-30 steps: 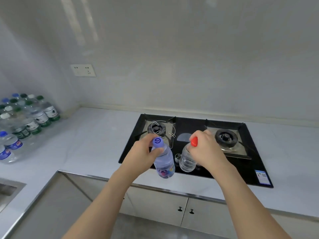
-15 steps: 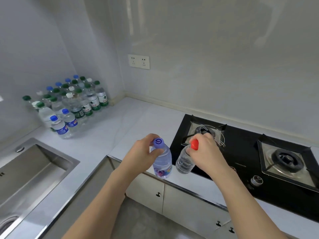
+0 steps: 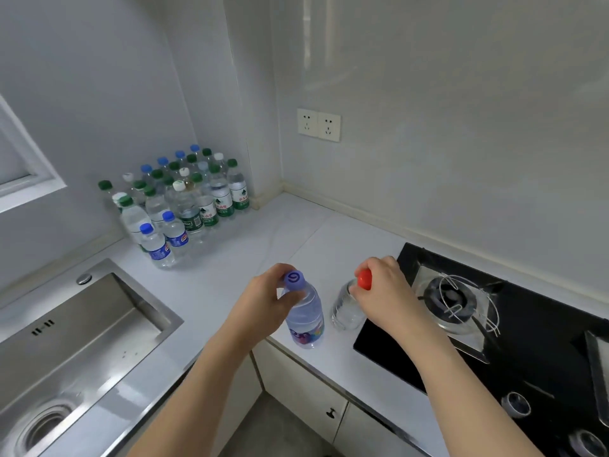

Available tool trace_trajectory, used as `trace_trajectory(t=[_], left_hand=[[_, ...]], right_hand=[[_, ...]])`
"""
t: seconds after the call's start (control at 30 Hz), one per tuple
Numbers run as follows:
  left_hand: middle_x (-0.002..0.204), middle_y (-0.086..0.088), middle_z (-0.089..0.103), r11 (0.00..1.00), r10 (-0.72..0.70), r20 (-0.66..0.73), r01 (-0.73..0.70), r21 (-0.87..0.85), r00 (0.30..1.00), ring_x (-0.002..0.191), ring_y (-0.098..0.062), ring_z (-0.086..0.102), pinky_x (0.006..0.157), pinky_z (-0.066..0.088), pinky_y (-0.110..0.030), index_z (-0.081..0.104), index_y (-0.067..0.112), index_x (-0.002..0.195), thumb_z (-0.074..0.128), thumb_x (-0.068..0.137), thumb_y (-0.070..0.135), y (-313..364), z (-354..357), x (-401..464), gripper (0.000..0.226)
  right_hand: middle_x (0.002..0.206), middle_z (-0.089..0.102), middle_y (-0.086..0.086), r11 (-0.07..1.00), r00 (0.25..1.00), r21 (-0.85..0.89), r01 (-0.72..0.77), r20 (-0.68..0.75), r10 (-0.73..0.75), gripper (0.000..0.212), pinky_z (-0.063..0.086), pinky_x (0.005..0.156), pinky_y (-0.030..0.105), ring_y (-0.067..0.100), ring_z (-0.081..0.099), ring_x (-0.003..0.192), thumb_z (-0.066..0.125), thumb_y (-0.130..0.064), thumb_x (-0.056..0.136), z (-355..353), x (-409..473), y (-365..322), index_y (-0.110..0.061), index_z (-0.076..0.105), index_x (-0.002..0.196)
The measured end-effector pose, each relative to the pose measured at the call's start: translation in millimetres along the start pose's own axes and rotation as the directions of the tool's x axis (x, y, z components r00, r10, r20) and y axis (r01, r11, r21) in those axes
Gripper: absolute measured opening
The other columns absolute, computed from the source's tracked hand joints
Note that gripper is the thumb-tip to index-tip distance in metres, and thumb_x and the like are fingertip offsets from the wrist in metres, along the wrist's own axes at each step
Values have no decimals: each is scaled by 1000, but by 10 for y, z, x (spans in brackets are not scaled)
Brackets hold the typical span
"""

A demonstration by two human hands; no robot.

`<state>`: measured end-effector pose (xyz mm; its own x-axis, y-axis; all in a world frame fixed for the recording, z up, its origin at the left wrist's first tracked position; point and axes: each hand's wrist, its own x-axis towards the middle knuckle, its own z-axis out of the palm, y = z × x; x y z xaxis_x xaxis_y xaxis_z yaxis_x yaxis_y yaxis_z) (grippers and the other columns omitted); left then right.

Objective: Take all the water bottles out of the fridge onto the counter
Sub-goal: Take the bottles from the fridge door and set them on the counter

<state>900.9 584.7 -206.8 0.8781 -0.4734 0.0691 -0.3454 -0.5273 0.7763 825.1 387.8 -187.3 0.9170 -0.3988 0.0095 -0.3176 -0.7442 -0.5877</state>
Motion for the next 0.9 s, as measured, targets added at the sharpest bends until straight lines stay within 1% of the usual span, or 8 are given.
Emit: trace_trajectory(t=[0.07, 0.17, 0.3, 0.4, 0.5, 0.6, 0.7, 0.9], left_hand=[[97, 25, 63, 1000, 1, -20, -1, 16, 1000, 99, 2, 60, 79, 47, -19, 53, 36, 98, 65, 90, 23, -6, -38, 206, 20], [96, 24, 64, 1000, 6, -73, -4, 23, 997, 98, 1, 61, 75, 44, -14, 53, 36, 97, 67, 89, 19, -8, -96, 521, 23], [100, 17, 66, 999, -9, -128, 14, 37, 992, 98, -3, 62, 78, 48, -20, 54, 32, 100, 67, 89, 19, -49, -121, 867, 22], [101, 16, 66, 999, -34, -154, 39, 26, 988, 97, -6, 62, 76, 46, -17, 55, 31, 101, 67, 89, 19, -134, -136, 1063, 21], [103, 13, 67, 997, -62, -158, 67, 27, 986, 100, -4, 61, 75, 44, -13, 55, 31, 102, 67, 89, 19, -259, -173, 1225, 21], [105, 12, 66, 993, -104, -152, 110, 33, 983, 102, -5, 61, 77, 45, -17, 56, 31, 104, 67, 90, 20, -430, -245, 1453, 21], [107, 11, 67, 990, -128, -159, 135, 36, 979, 103, -9, 61, 82, 49, -29, 57, 28, 106, 66, 90, 20, -650, -363, 1731, 20], [108, 9, 67, 983, -154, -172, 168, 70, 973, 101, -13, 60, 81, 48, -31, 58, 23, 112, 64, 91, 21, -1078, -708, 2272, 22]], right_hand=[[114, 41, 0, 1000, 1000, 8, 26, -1, -26, 23, 39, 76, 23, 17, 51, 84, 60, -25, 92, -3, 249, -23, -17, 54, 112], [111, 39, -1, 998, 998, 20, 68, -13, -68, 20, 39, 73, 24, 18, 52, 83, 58, -24, 92, -4, 605, -52, -17, 54, 111], [113, 39, 0, 995, 995, 35, 98, 4, -98, 19, 45, 77, 27, 22, 56, 86, 59, -22, 92, 18, 1035, -75, -15, 53, 109], [113, 39, 0, 994, 994, 36, 99, 31, -100, 19, 47, 80, 29, 23, 57, 88, 59, -22, 92, 69, 1305, -105, -15, 54, 109], [113, 39, -1, 993, 992, 45, 108, 55, -111, 18, 47, 79, 28, 21, 57, 87, 59, -22, 92, 171, 1522, -140, -17, 54, 109], [114, 39, -1, 992, 990, 34, 118, 78, -121, 19, 45, 78, 25, 20, 56, 86, 59, -22, 92, 317, 1788, -210, -18, 53, 110], [115, 39, 0, 993, 987, 24, 118, 104, -120, 19, 45, 80, 25, 21, 57, 88, 59, -22, 93, 500, 2113, -352, -18, 54, 111], [118, 40, 2, 989, 977, 3, 146, 158, -144, 21, 47, 88, 30, 24, 58, 96, 57, -20, 93, 838, 2739, -762, -15, 54, 114]])
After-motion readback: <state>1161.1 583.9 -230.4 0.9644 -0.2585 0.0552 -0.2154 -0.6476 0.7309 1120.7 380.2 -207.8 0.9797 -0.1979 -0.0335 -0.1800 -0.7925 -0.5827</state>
